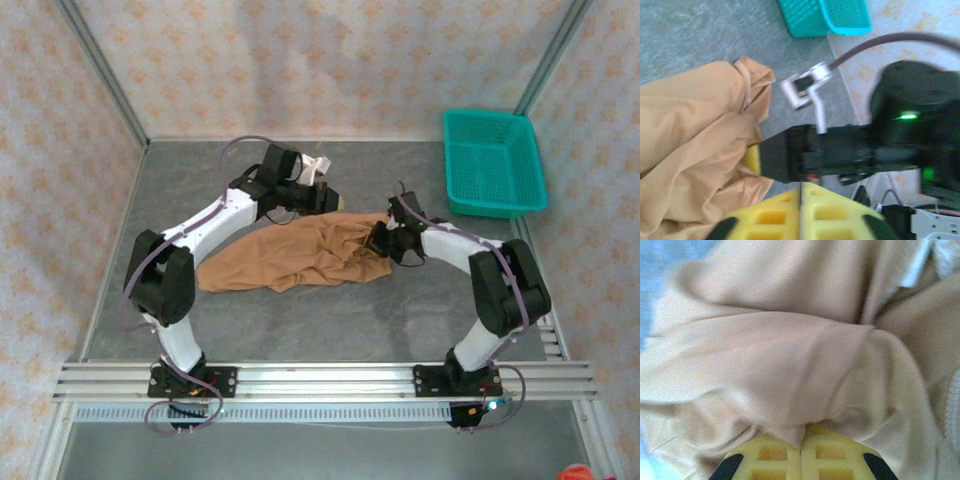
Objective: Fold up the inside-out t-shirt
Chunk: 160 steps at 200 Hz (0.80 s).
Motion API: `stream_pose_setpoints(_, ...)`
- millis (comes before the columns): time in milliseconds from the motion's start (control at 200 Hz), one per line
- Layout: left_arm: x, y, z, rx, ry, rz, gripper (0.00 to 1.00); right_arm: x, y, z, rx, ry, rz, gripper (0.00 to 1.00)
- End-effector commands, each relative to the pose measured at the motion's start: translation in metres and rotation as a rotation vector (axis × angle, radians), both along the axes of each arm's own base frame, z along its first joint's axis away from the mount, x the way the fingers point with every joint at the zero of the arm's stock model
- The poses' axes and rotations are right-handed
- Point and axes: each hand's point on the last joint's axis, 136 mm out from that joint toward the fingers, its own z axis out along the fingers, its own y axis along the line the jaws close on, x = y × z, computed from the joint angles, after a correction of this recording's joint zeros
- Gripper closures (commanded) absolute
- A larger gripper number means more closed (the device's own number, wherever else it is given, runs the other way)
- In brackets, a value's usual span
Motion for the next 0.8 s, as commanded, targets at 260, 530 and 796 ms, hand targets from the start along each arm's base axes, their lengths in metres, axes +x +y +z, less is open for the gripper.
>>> stream_pose_setpoints(260, -0.049, -0.019, -0.06, 0.133, 0.033, -0.124, 0.49, 0.013, 0.012, 0.054, 0.122, -0.109, -0.014, 1.0)
stream_pose_setpoints(530, -0.062, -0.015, -0.101, 0.24, 0.038, -0.133, 0.45, 0.023, 0.015, 0.058, 0.157, -0.11, -0.036, 1.0)
stream_pose_setpoints(796, -0.021, -0.029, -0.118, 0.175, 0.054, 0.048, 0.43, 0.02, 0.015, 0.056, 0.157, -0.108, -0.028, 1.0)
